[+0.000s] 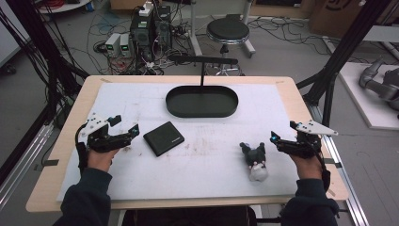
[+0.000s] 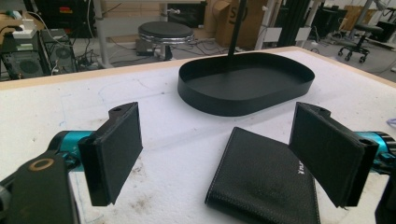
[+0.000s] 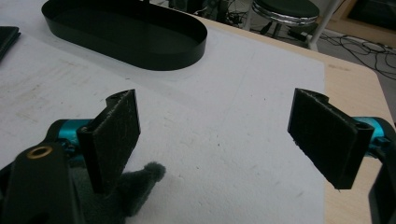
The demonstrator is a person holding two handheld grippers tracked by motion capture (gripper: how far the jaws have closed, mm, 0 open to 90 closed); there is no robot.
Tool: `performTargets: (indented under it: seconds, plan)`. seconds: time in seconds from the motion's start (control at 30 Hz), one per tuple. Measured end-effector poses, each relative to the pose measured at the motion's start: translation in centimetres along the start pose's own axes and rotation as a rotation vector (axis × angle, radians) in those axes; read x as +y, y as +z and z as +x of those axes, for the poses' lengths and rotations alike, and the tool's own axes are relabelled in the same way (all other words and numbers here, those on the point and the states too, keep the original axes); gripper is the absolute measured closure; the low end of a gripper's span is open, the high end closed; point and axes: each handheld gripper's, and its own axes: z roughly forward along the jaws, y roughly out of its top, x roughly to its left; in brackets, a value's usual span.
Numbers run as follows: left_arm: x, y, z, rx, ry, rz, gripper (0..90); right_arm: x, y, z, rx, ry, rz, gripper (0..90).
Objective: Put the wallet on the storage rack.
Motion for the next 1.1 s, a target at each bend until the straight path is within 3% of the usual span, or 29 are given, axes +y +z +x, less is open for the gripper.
performTargets:
  seconds: [0.33, 0.47, 0.67, 0.77, 0.9, 0.97, 1.03, 1.1]
  plan:
    - [-0.5, 1.4, -0.3, -0.02, -0.009, 0.052, 17.1, -0.4, 0.5, -0.1, 0.024, 0.008, 0.011, 17.2]
    - [-0.9, 2.6, -0.2, -0.051, -0.019, 0.092, 17.9, -0.5, 0.5, -0.2, 0.034, 0.011, 0.013, 17.2]
    - [-1.5, 4.6, -0.2, -0.057, 0.008, 0.164, 27.5, -0.9, 0.1, -0.4, 0.036, 0.013, 0.013, 17.2]
    - [-2.1, 6.1, 0.4, -0.069, -0.008, 0.238, 30.4, -0.9, -0.1, -0.3, 0.032, 0.011, 0.014, 17.2]
    - [-2.4, 7.1, 0.4, -0.093, -0.016, 0.284, 32.9, -0.7, -0.1, -0.2, 0.032, 0.007, 0.013, 17.2]
    - [-2.5, 8.1, 0.2, -0.116, 0.006, 0.342, 35.4, -0.5, -0.1, 0.1, 0.035, -0.003, 0.013, 17.2]
    - [-2.7, 8.4, 0.2, -0.117, 0.016, 0.365, 36.7, -0.4, 0.0, 0.1, 0.038, -0.007, 0.012, 17.2]
    - [-2.8, 8.7, 0.3, -0.14, 0.016, 0.399, 47.9, -0.3, 0.1, 0.4, 0.042, -0.016, 0.013, 17.2]
